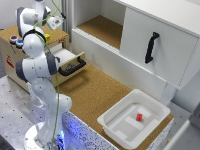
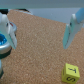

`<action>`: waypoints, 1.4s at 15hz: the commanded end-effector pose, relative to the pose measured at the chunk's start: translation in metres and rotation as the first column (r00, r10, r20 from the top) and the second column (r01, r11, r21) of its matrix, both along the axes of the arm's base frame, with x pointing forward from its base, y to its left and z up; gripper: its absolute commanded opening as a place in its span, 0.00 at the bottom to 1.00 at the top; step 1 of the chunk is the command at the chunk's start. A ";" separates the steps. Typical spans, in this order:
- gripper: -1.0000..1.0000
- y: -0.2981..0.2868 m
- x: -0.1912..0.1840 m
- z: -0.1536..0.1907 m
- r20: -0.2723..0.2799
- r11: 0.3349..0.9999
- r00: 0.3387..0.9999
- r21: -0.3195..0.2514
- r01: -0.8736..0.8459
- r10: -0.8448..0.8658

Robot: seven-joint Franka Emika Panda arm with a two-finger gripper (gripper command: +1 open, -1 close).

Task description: Place the yellow block on top of the drawer

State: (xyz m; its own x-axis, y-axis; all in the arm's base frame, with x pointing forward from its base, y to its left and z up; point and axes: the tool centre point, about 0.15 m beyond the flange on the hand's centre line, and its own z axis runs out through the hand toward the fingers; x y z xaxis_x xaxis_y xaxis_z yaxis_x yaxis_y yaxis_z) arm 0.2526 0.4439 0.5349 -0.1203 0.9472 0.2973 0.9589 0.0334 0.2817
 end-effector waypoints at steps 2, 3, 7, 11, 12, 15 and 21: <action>1.00 0.016 0.001 0.014 -0.023 0.990 0.999 -0.131 0.046 -0.050; 1.00 0.016 0.001 0.014 -0.023 0.990 0.999 -0.131 0.046 -0.050; 1.00 0.000 -0.004 0.001 -0.005 1.000 1.000 -0.010 0.008 -0.008; 1.00 0.000 -0.045 0.035 -0.127 0.998 0.991 0.041 0.037 -0.032; 1.00 0.000 -0.056 0.037 -0.139 0.999 0.989 0.023 0.050 -0.046; 1.00 -0.003 -0.085 0.042 -0.217 0.997 0.973 -0.008 0.071 -0.071; 1.00 0.012 -0.120 0.028 -0.233 0.975 0.965 -0.213 0.069 -0.119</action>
State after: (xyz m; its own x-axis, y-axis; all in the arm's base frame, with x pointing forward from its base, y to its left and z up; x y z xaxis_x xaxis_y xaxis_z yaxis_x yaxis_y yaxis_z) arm 0.1612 0.4359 0.5634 -0.0163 0.9587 0.2841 0.9973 -0.0048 0.0736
